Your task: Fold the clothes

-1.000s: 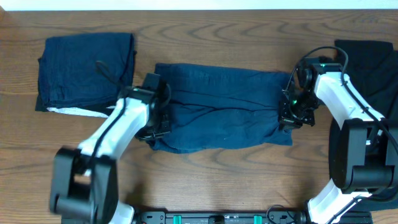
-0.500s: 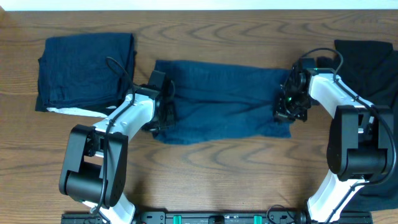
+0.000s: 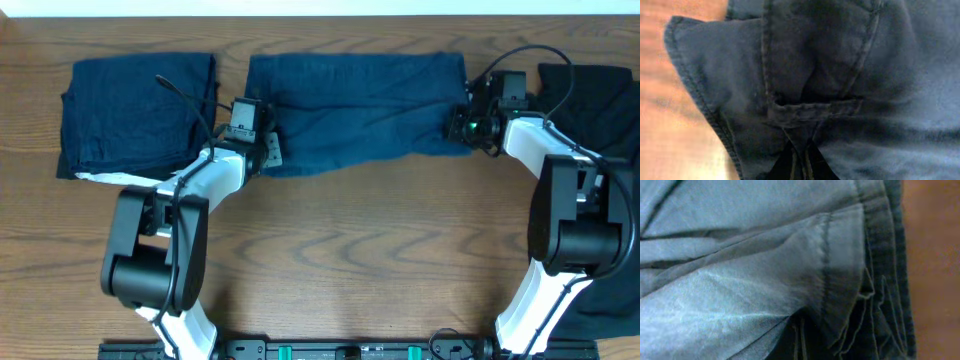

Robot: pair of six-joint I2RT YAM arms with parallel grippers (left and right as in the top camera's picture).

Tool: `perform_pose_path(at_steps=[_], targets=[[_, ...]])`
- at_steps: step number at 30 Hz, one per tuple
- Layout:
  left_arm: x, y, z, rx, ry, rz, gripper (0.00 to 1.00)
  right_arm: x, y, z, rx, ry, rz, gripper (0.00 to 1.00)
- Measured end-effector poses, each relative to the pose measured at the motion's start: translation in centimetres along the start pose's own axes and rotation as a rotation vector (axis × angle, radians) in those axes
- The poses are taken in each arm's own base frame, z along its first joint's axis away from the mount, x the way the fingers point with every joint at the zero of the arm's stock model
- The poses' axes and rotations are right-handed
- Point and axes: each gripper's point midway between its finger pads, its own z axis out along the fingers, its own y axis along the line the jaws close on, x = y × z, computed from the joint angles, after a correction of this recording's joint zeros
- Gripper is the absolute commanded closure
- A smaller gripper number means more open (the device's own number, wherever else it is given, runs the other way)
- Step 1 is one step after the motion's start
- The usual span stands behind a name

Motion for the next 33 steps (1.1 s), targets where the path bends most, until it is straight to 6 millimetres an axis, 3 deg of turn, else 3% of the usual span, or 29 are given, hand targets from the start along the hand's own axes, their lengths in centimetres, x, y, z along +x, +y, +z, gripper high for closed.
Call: perform_pose_path(at_steps=[6,12,16,22,25,28,33], targets=[[-0.7,-0.1,0.8,0.018,-0.028,0.059,0.94,-1.0,-0.1,0.4,-0.003,-0.046,-0.017,0.99],[0.9,0.7,-0.9,-0.013,0.068,0.098,0.94,1.1,-0.2,-1.2,0.011,0.069,-0.012,0.99],[0.8,0.9,-4.4,-0.018,0.082,0.097,0.92,2.9,0.0,-5.8,0.05,0.188,0.011,0.99],[0.2,0.4,-11.4,0.014,0.051,0.063,0.92,3.1,3.2,-16.1,0.053,0.177,0.003,0.99],[1.5,0.8,-13.3,0.002,0.096,0.037,0.92,4.9,3.8,-18.9,0.061,0.224,0.021,0.99],[3.7,1.6,-13.7,-0.027,0.187,0.025,0.92,7.2,3.2,-19.3,0.092,0.31,0.048,0.99],[7.3,2.7,-14.5,-0.074,0.339,0.009,0.92,11.5,1.4,-17.7,0.133,0.437,0.087,0.99]])
